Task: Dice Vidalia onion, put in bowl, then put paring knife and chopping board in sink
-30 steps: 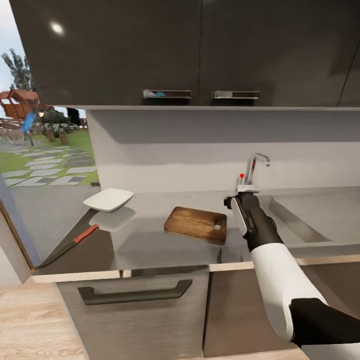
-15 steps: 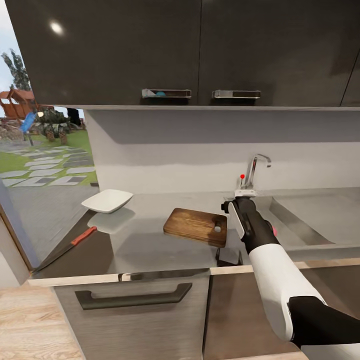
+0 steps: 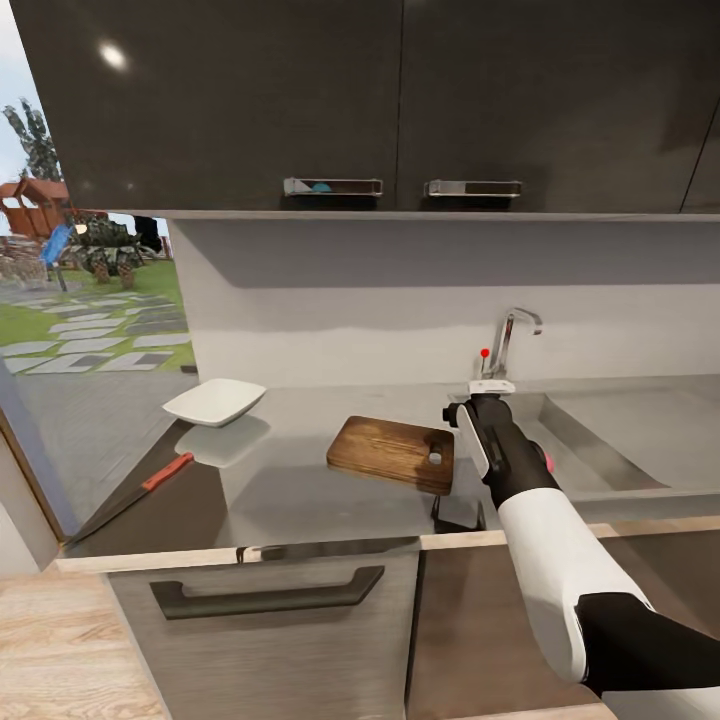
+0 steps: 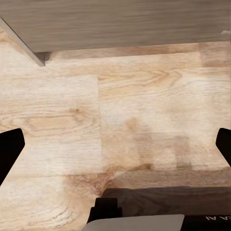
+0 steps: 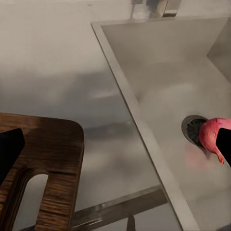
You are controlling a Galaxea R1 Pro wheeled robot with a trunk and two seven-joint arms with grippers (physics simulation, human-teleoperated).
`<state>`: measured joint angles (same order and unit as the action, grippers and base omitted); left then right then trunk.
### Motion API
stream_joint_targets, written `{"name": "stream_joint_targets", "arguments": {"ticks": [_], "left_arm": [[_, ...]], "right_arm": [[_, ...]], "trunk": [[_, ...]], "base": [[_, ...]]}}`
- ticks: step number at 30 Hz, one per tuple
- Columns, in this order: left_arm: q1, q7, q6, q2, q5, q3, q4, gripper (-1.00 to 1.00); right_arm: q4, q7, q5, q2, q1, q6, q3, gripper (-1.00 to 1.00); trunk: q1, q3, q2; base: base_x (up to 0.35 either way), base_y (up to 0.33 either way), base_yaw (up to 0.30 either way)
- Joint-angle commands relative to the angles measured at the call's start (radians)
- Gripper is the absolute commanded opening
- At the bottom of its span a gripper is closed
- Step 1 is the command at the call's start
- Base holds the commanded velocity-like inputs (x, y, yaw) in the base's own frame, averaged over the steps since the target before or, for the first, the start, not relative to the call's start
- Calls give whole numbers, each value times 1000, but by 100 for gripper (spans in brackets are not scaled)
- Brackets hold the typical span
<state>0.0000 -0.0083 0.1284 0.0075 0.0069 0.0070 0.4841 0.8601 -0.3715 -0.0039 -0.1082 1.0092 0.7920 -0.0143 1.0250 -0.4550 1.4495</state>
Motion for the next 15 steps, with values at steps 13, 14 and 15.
{"name": "stream_joint_targets", "arguments": {"ticks": [13, 14, 15], "left_arm": [[0, -2, 2, 0, 1, 1, 1, 100], [0, -2, 2, 0, 1, 1, 1, 100], [0, -2, 2, 0, 1, 1, 1, 100]], "right_arm": [[-2, -3, -1, -1, -1, 4, -1, 100], [-9, -2, -2, -1, -1, 4, -1, 100], [-14, -2, -2, -1, -1, 4, -1, 100]], "trunk": [[0, -1, 1], [0, -1, 1], [0, -1, 1]], "base": [[-64, 0, 0], [-29, 0, 0], [-24, 0, 0]]}}
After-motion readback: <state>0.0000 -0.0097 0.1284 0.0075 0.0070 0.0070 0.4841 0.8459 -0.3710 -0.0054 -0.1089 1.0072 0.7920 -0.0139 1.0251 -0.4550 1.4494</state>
